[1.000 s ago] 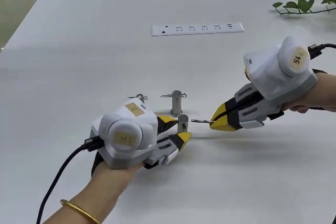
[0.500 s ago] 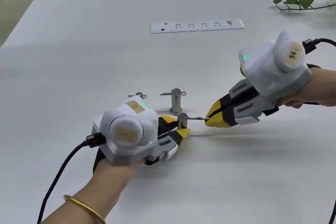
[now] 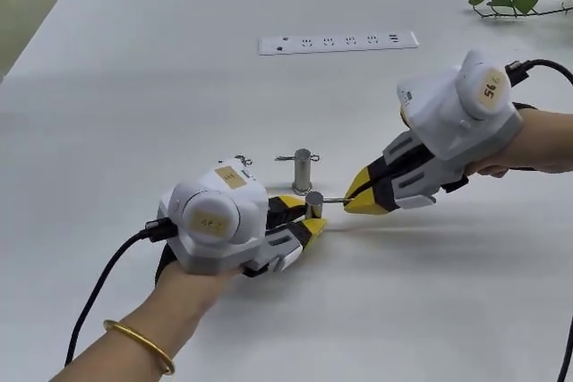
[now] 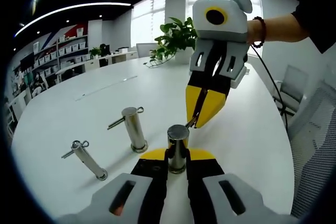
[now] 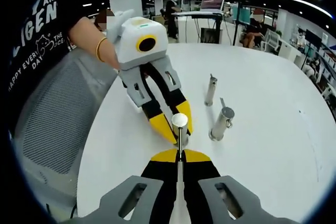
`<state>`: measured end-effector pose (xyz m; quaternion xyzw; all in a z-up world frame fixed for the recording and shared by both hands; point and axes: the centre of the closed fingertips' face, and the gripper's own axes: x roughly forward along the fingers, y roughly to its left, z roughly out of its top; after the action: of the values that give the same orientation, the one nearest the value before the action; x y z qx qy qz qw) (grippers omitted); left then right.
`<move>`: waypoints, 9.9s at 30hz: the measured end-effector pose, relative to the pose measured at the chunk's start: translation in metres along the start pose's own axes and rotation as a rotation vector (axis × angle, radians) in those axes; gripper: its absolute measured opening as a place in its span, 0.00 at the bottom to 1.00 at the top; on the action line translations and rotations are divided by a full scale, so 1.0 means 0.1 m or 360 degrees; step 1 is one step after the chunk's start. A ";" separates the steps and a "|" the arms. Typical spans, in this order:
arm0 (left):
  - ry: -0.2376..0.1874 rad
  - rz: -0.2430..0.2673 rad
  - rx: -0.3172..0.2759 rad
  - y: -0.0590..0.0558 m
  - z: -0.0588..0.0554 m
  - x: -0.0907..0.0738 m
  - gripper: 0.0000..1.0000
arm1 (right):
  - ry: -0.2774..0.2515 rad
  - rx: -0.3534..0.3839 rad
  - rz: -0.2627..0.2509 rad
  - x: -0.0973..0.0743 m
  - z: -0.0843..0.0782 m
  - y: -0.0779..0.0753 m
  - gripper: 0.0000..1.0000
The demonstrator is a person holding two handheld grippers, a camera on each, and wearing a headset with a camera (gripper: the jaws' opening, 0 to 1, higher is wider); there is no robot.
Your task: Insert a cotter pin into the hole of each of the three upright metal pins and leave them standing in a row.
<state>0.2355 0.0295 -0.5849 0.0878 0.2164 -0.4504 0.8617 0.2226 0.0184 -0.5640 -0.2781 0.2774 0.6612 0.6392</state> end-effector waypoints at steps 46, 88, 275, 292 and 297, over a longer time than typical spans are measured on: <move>-0.0026 0.0037 -0.0091 0.01 -0.01 0.02 0.11 | 0.0055 -0.0036 -0.0126 -0.04 0.04 -0.03 0.03; -0.0017 0.0004 -0.0132 0.01 -0.02 0.02 0.11 | 0.0083 -0.0029 -0.0133 0.02 0.12 0.00 0.00; -0.0233 0.0487 -0.0384 0.57 0.19 -1.15 0.99 | -0.0394 0.0951 -0.0941 -0.57 0.04 -0.34 0.61; -0.0229 0.0593 -0.0421 0.62 0.20 -1.28 0.98 | -0.0625 0.1143 -0.1190 -0.64 0.13 -0.14 0.73; -0.0220 0.0602 -0.0423 0.61 0.17 -1.32 0.97 | -0.0631 0.1186 -0.1200 -0.61 0.13 -0.05 0.72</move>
<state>0.2244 0.1564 -0.5124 -0.0186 0.1940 -0.2536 0.9475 0.2295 -0.0143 -0.5114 0.0158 0.2482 0.2842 0.9260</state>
